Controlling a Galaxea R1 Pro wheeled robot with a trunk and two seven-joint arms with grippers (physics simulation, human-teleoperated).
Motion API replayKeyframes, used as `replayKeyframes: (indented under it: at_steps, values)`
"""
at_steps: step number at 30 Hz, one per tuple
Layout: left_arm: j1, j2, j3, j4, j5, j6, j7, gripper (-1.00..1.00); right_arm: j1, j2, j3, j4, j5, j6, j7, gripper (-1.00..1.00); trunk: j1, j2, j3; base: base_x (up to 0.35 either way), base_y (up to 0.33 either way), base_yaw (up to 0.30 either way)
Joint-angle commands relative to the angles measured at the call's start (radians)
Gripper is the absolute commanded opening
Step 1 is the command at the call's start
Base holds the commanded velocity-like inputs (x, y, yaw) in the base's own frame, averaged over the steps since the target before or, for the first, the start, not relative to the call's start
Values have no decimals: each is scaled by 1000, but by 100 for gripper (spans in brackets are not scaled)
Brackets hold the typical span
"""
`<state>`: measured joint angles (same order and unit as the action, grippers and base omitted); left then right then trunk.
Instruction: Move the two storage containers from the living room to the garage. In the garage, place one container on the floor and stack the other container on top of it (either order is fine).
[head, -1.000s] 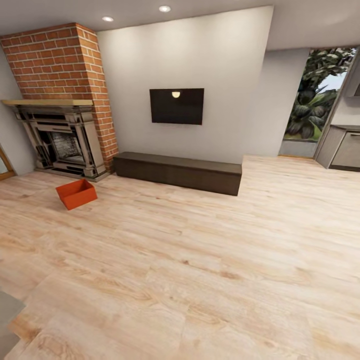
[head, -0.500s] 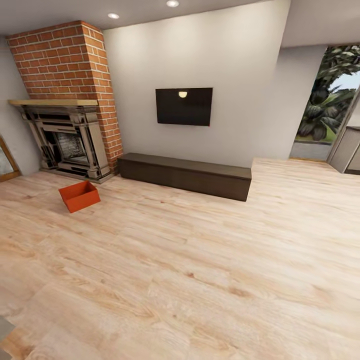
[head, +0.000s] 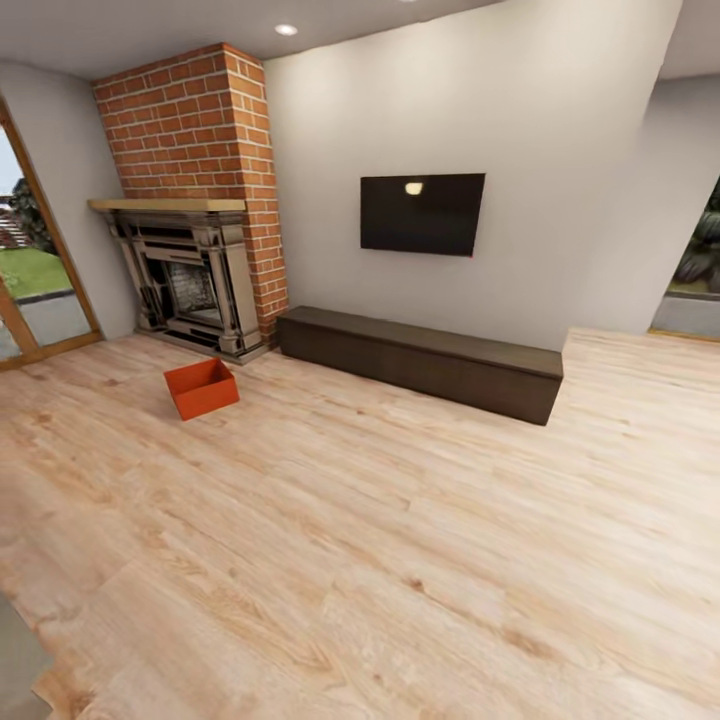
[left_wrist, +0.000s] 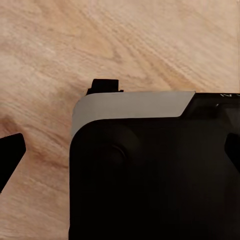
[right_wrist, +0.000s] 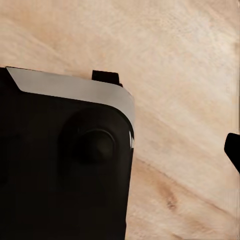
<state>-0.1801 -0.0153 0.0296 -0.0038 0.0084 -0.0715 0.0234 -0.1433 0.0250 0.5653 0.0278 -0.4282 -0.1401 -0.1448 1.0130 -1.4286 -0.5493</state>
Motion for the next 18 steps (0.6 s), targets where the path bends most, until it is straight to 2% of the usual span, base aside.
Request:
replayKeyframes:
  at_steps: [1,13,18]
  values:
    - [-1,0,3,2,1,-4,2,100,-1,1,8,3,-9,-6,-1,100,1,0,-1,323,0,267]
    - [-1,0,3,2,1,-4,2,100,-1,1,8,3,-9,-6,-1,100,1,0,-1,323,0,259]
    - [-1,0,3,1,1,-4,2,100,-1,0,8,3,-9,-6,-1,100,1,0,-1,323,0,49]
